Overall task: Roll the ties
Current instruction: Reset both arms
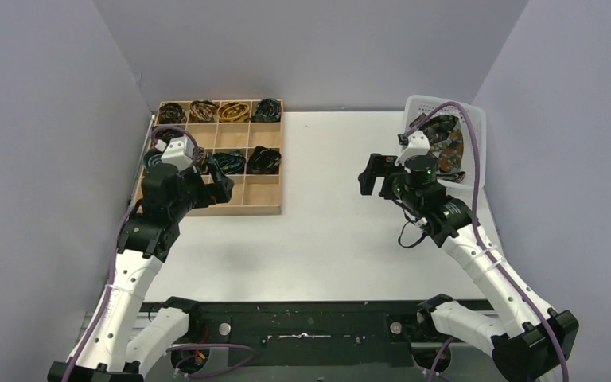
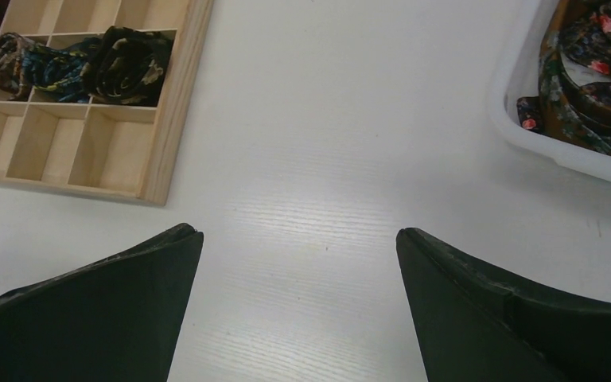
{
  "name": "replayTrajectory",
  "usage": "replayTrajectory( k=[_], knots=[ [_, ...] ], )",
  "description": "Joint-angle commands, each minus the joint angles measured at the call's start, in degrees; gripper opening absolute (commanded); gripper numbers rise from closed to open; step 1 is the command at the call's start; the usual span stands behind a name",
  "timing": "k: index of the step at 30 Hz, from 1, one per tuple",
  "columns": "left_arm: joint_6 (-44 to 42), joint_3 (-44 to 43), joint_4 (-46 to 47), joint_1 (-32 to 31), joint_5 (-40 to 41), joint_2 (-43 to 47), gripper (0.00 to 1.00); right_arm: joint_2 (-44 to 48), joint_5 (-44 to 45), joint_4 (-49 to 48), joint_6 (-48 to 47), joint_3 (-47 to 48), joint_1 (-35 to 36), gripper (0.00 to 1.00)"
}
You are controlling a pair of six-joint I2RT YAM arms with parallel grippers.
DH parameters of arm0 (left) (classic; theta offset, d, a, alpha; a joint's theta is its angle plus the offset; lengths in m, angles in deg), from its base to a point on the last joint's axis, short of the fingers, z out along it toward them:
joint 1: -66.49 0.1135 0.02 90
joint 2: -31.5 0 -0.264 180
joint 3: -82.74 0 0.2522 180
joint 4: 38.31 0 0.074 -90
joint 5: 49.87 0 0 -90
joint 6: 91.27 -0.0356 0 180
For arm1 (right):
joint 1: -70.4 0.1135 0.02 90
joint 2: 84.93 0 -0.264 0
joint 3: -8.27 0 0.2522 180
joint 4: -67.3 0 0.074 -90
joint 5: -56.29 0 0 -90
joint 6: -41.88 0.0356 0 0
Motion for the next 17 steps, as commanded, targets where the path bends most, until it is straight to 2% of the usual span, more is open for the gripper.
replayTrajectory(
  k=[1, 17],
  knots=[
    [0.8, -0.2, -3.02, -0.08, 5.01, 1.54, 0.97, 1.5, 7.67, 2.29, -1.55, 3.89, -0.4, 1.0],
    [1.95, -1.69, -5.01, -0.01, 4.79, -0.73, 0.97, 1.37, 7.92, 4.97, -1.52, 6.95, -0.37, 1.0]
  ],
)
